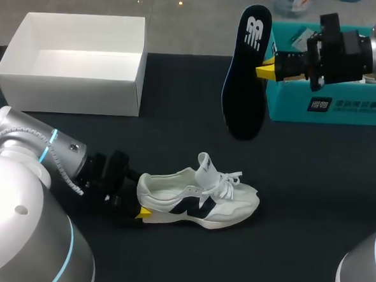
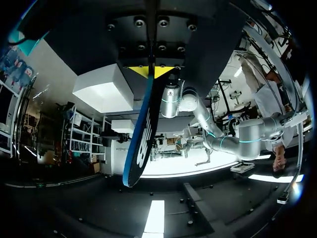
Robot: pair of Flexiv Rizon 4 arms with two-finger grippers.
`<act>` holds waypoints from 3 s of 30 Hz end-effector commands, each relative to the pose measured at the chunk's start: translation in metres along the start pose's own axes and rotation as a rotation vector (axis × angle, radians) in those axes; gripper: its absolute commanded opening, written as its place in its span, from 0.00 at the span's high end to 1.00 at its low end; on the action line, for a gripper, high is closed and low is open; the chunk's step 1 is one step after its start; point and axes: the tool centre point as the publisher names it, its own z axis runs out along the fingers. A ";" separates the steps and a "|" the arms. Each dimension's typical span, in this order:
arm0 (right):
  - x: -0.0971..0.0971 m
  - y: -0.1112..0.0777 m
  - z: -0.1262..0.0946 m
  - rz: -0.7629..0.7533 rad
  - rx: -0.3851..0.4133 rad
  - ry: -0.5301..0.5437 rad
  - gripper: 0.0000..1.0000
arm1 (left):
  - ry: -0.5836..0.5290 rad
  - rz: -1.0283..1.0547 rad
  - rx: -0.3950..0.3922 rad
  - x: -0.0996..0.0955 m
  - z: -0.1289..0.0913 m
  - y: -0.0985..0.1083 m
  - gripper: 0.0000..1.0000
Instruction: Take the shoe out of the shoebox, open the shoe tongue, remove and reinsert the insole, then place the shoe into the shoebox
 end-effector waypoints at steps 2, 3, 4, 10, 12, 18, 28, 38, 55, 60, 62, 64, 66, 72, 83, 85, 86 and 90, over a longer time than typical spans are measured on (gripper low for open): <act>0.001 -0.002 0.001 0.023 -0.024 -0.004 1.00 | 0.000 0.000 -0.001 -0.001 0.003 0.003 1.00; 0.003 -0.003 0.000 0.037 -0.023 0.014 1.00 | 0.000 0.000 -0.001 -0.001 0.003 0.003 1.00; 0.007 -0.002 -0.001 0.058 -0.023 0.032 1.00 | 0.000 0.000 -0.001 -0.001 0.003 0.003 1.00; 0.027 0.007 -0.018 0.134 0.029 0.086 1.00 | 0.000 0.000 -0.001 -0.001 0.003 0.003 1.00; 0.033 0.008 -0.020 0.151 0.032 0.104 1.00 | 0.000 0.000 -0.001 -0.001 0.003 0.003 1.00; 0.054 0.011 -0.018 0.215 0.058 0.137 1.00 | 0.000 0.000 -0.001 -0.001 0.003 0.003 1.00; 0.089 0.020 -0.013 0.296 0.084 0.107 1.00 | 0.000 0.000 -0.001 -0.001 0.003 0.003 1.00; 0.097 0.021 -0.011 0.290 0.083 0.065 1.00 | 0.000 0.000 -0.001 -0.001 0.003 0.003 1.00; 0.097 0.021 -0.011 0.290 0.083 0.065 1.00 | 0.000 0.000 -0.001 -0.001 0.003 0.003 1.00; 0.097 0.021 -0.011 0.290 0.083 0.065 1.00 | 0.000 0.000 -0.001 -0.001 0.003 0.003 1.00; 0.097 0.021 -0.011 0.290 0.083 0.065 1.00 | 0.000 0.000 -0.001 -0.001 0.003 0.003 1.00; 0.097 0.021 -0.011 0.290 0.083 0.065 1.00 | 0.000 0.000 -0.001 -0.001 0.003 0.003 1.00; 0.097 0.021 -0.011 0.290 0.083 0.065 1.00 | 0.000 0.000 -0.001 -0.001 0.003 0.003 1.00; 0.097 0.021 -0.011 0.290 0.083 0.065 1.00 | 0.000 0.000 -0.001 -0.001 0.003 0.003 0.73; 0.097 0.021 -0.011 0.290 0.083 0.065 1.00 | 0.000 0.000 -0.001 -0.001 0.003 0.003 0.00; 0.097 0.021 -0.011 0.290 0.083 0.065 1.00 | 0.000 0.000 -0.001 -0.001 0.003 0.003 0.00; 0.097 0.021 -0.011 0.290 0.083 0.065 1.00 | 0.000 0.000 -0.001 -0.001 0.003 0.003 0.00; 0.097 0.021 -0.011 0.290 0.083 0.065 1.00 | 0.001 0.000 0.001 -0.001 0.002 0.004 0.00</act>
